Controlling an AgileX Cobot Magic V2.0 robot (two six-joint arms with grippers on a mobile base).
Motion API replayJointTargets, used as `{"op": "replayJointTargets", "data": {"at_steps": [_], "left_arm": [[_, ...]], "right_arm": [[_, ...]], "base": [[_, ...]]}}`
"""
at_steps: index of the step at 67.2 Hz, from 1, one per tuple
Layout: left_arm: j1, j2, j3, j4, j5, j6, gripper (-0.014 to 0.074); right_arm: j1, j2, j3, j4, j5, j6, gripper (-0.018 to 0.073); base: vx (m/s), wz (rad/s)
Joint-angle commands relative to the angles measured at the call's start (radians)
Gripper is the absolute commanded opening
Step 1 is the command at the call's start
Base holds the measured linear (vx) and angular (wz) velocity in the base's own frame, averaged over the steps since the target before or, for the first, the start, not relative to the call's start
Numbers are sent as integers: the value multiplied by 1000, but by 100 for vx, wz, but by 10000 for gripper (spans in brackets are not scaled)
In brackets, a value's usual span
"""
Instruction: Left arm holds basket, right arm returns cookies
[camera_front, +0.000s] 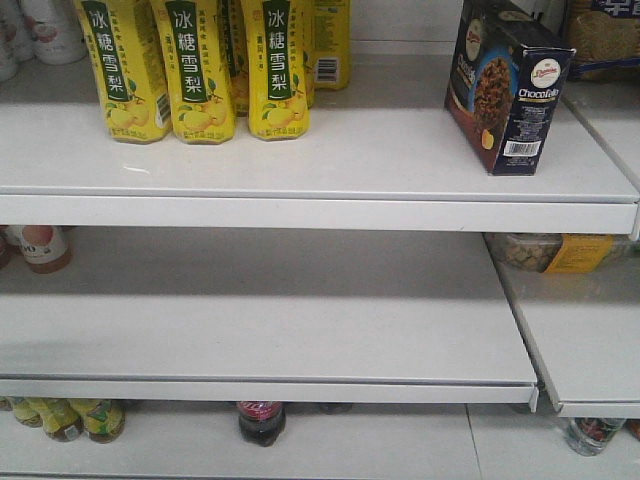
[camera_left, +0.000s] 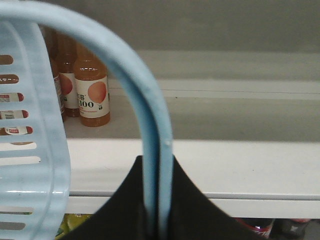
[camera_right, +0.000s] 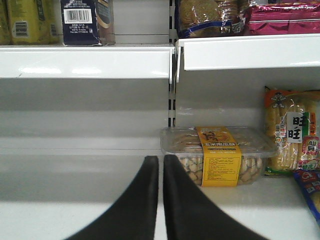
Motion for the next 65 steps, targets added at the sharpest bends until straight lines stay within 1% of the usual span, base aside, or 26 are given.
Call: {"op": "replayJointTargets", "data": {"at_steps": [1,65], "left_arm": [[-6,-18,-30,18,-103,17,-3],[-6,-18,-30,18,-103,17,-3]], "right_arm": [[-1,-13,18,-1,-75,-10,-6],[-1,-13,18,-1,-74,-10,-6]], "base": [[0,0],[0,0]]}}
